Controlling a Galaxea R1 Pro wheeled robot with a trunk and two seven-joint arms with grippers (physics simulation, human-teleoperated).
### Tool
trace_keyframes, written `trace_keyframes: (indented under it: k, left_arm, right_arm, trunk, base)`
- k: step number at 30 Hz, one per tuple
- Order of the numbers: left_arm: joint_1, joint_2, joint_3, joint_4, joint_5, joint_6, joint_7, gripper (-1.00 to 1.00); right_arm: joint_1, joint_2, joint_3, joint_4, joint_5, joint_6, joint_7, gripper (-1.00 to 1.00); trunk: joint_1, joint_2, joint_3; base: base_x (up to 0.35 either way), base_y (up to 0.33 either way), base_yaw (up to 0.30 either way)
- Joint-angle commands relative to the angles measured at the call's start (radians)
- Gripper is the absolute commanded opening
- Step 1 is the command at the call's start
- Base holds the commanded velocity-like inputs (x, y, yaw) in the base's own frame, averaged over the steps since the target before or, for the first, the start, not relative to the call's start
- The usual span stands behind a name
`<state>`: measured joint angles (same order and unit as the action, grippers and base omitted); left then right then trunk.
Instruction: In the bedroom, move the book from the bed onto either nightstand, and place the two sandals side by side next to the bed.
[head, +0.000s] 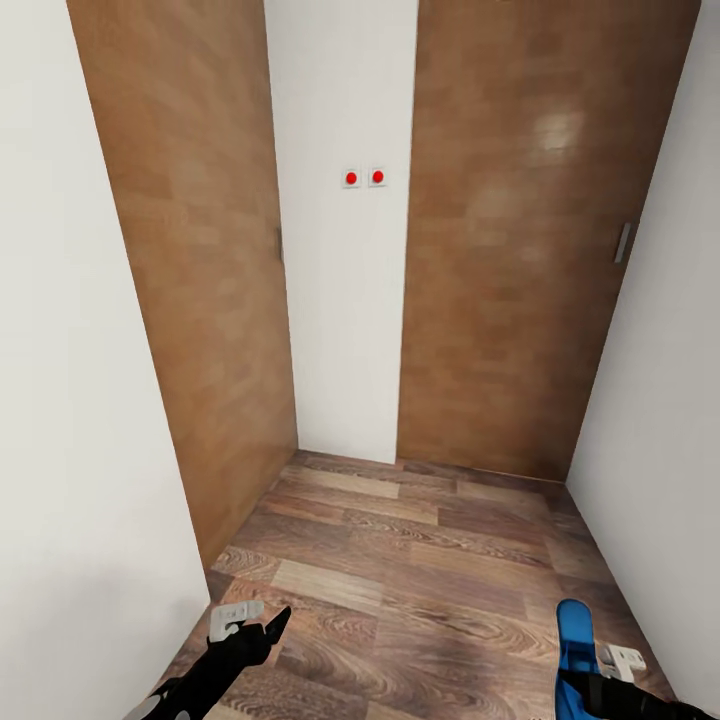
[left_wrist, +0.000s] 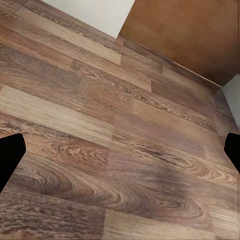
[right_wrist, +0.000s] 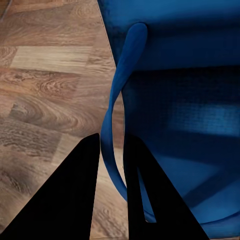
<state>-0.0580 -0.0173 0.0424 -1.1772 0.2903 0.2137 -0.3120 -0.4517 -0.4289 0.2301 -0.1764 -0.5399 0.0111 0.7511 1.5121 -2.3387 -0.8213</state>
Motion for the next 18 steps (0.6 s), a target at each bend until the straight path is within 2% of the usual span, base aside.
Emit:
trace_keyframes:
  k: [1,6,16,18]
  left_arm:
    - [0.0,-0.001,0.004,-0.001,0.01,0.01,-0.006,1.0]
    - [0.0,-0.001,0.003,-0.001,0.01,0.01,-0.006,1.0]
    - [0.0,-0.002,0.002,0.0,0.012,0.01,-0.006,1.0]
    - [-0.001,-0.002,0.003,0.01,0.012,0.01,-0.005,1.0]
  right_arm:
    - [-0.001,-0.001,0.009,0.002,-0.011,0.003,0.005,-1.0]
    - [-0.001,-0.001,0.008,0.003,-0.011,0.003,0.005,-1.0]
    - [-0.001,0.0,0.012,0.003,-0.01,0.003,0.008,-1.0]
    - [-0.001,0.009,0.013,0.003,-0.009,0.003,0.008,-1.0]
  trunk:
    - [-0.004,0.007,0.002]
    - [-0.023,0.042,0.018]
    - [-0.023,0.042,0.018]
    - [-0.023,0.042,0.018]
  base:
    - [0.0,0.0,-0.223]
    - [0.0,0.0,-0.263]
    - [0.0,0.0,-0.282]
    - [0.0,0.0,-0.283]
